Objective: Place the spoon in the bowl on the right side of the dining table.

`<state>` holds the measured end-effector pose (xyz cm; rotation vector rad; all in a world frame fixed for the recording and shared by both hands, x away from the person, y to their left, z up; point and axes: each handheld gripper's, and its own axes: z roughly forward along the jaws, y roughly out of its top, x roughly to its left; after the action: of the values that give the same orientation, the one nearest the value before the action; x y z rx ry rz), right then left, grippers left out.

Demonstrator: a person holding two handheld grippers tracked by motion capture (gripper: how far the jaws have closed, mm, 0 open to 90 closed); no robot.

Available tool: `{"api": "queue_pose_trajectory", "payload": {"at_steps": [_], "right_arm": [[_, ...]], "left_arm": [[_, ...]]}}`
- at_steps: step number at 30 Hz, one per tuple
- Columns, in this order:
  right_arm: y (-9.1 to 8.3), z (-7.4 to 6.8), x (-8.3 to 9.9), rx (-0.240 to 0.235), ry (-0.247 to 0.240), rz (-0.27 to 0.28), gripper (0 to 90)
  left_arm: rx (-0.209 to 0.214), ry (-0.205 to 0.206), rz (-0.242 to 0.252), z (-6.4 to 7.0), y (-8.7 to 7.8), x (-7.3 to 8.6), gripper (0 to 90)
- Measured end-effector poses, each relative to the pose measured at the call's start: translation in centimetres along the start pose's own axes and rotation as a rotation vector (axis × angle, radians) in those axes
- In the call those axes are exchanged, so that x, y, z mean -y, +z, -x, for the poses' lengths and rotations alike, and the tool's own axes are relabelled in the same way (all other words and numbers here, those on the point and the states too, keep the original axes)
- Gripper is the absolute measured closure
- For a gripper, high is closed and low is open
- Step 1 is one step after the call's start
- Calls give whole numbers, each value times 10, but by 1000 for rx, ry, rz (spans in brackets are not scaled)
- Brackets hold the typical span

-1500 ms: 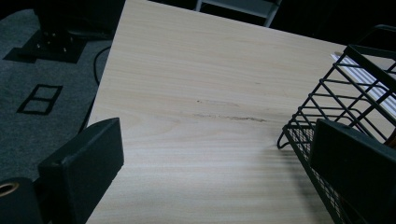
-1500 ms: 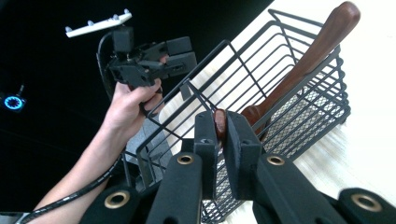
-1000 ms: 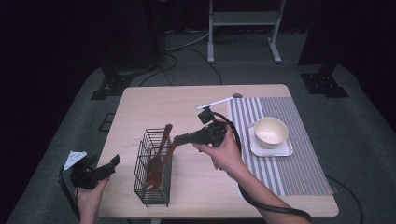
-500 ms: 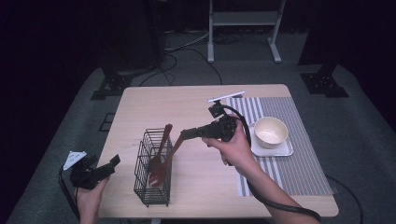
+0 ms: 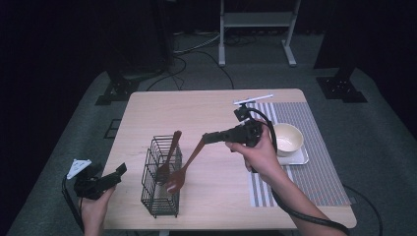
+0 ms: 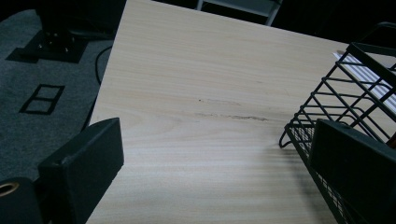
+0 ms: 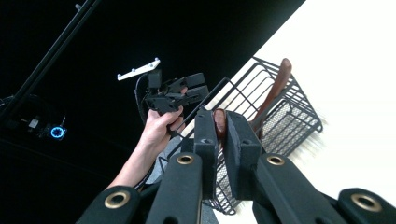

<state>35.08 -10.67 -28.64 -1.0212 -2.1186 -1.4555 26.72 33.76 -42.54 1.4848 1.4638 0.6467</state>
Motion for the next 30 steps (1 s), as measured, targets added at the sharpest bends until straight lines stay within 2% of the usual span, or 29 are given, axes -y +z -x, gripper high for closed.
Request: {"api": "queue_pose_trajectory", "payload": {"at_steps": [8,17,30], "right_arm": [[-16,13,7,1,33,15,833],[-35,26,15,33,62,27,833],[-48,47,28,65,100,18,832]], "left_arm": [[-3,1,0,0,0,0,24],[-6,1,1,0,0,0,25],[-8,3,0,0,1,1,25]]}}
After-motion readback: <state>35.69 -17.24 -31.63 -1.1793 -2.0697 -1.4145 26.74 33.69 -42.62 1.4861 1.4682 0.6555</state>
